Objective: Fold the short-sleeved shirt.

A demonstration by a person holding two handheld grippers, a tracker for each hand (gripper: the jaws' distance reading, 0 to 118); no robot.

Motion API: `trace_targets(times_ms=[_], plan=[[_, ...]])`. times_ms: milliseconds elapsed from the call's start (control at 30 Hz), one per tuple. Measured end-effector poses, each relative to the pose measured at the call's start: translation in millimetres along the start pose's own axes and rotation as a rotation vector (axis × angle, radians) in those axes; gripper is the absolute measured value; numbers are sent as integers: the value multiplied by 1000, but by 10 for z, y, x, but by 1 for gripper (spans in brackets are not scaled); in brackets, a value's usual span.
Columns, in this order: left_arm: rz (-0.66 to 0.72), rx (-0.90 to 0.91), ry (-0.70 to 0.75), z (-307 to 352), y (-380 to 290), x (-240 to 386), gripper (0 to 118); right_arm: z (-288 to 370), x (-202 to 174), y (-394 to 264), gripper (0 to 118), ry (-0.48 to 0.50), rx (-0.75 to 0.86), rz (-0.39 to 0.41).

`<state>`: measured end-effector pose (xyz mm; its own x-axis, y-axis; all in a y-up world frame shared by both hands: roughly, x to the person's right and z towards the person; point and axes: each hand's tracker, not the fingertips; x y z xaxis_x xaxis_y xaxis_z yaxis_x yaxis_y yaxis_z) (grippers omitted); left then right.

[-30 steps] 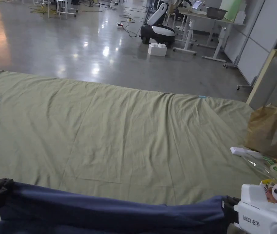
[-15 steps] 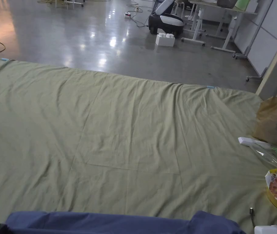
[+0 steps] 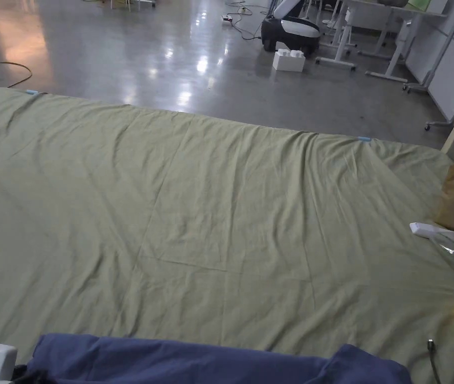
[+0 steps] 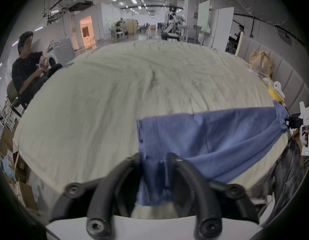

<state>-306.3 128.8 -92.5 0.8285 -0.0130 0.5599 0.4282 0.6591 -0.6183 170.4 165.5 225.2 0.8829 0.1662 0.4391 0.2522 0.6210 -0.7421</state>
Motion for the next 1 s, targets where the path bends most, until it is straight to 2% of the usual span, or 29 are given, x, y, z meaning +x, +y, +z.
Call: trace_targets(times_ms=[33, 67, 100, 200, 233, 367, 400, 467, 500, 633, 700, 733, 833, 867, 933, 967, 1000], plan=[[-3, 25, 12, 17, 37, 4, 53, 104, 16, -8, 75, -20, 18, -10], [1, 45, 17, 37, 81, 22, 56, 222, 44, -13, 82, -18, 51, -29], [8, 75, 24, 58, 134, 41, 56, 147, 67, 35, 82, -80, -9, -93], [35, 170, 28, 127, 329, 161, 57, 366, 71, 174, 82, -76, 146, -119], [40, 202, 31, 147, 408, 211, 57, 292, -15, 351, 83, -30, 236, -120], [26, 357, 49, 226, 718, 491, 56, 446, -25, 547, 86, -27, 453, -170], [18, 391, 59, 257, 788, 584, 56, 417, -280, 745, 86, -35, 467, -157], [16, 462, 90, 311, 940, 742, 56, 459, -348, 837, 86, -37, 580, -181], [16, 501, 107, 338, 998, 805, 56, 467, -510, 970, 86, -47, 594, -173], [25, 614, 146, 455, 1212, 1035, 56, 500, -783, 1200, 83, -70, 719, -177], [17, 652, 170, 503, 1279, 1108, 54, 521, -865, 1262, 73, -77, 782, -191], [9, 673, 182, 524, 1299, 1139, 52, 526, -895, 1285, 64, -88, 785, -179], [-14, 719, 204, 577, 1345, 1194, 24, 530, -988, 1342, 17, -93, 835, -169], [-6, 728, 204, 590, 1355, 1207, 17, 517, -1001, 1354, 9, -89, 825, -172], [19, 738, 191, 611, 1381, 1203, 7, 534, -1024, 1384, 2, -89, 859, -141], [46, 734, 164, 610, 1381, 1198, 5, 487, -1022, 1375, 2, -19, 793, -185], [57, 738, 159, 610, 1381, 1199, 5, 483, -1031, 1378, 2, -32, 785, -199]])
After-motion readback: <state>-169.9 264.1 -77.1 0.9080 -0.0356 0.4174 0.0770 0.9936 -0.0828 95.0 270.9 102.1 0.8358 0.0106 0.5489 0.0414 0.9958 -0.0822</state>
